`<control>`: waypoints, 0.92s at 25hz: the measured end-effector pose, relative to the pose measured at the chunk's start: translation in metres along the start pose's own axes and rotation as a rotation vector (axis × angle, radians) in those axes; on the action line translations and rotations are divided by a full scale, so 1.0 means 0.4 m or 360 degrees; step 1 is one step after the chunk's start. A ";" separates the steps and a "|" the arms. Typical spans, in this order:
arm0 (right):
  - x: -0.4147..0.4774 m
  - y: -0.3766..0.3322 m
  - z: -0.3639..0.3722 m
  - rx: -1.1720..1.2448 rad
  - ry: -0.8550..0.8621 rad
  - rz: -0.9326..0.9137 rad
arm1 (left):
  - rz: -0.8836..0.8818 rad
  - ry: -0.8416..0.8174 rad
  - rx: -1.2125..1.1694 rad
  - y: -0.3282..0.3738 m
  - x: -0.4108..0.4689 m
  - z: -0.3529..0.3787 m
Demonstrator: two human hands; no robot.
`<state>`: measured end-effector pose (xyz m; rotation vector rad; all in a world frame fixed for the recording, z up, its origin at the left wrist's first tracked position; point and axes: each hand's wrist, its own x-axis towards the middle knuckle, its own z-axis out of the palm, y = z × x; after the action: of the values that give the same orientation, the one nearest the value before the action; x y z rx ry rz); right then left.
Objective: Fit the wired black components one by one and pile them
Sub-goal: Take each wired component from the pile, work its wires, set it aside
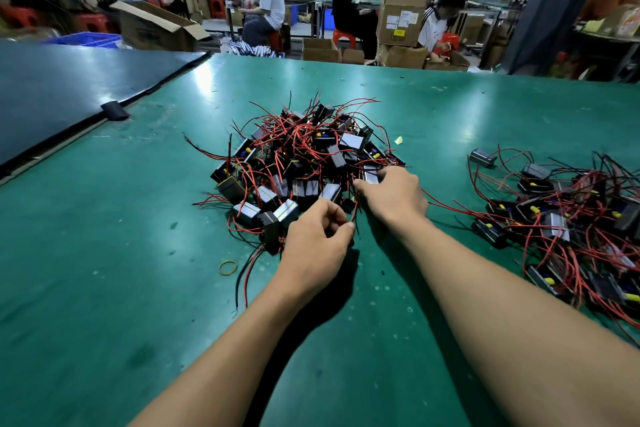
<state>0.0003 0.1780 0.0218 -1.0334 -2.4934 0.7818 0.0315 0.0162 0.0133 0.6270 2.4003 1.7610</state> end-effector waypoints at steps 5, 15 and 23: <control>0.014 -0.004 -0.032 0.0428 -0.0075 0.0176 | 0.0007 -0.0021 0.0016 -0.004 0.001 -0.005; -0.069 -0.001 -0.198 0.1813 -0.0981 0.0596 | -0.0030 -0.0052 -0.0103 -0.001 0.000 -0.010; -0.217 0.042 -0.160 0.1336 -0.1223 0.0101 | -0.0117 -0.0287 -0.0510 0.003 0.005 -0.008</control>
<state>0.1000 0.1478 0.0549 -0.5373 -2.1881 2.3130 0.0290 0.0142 0.0157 0.6163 1.9435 1.9096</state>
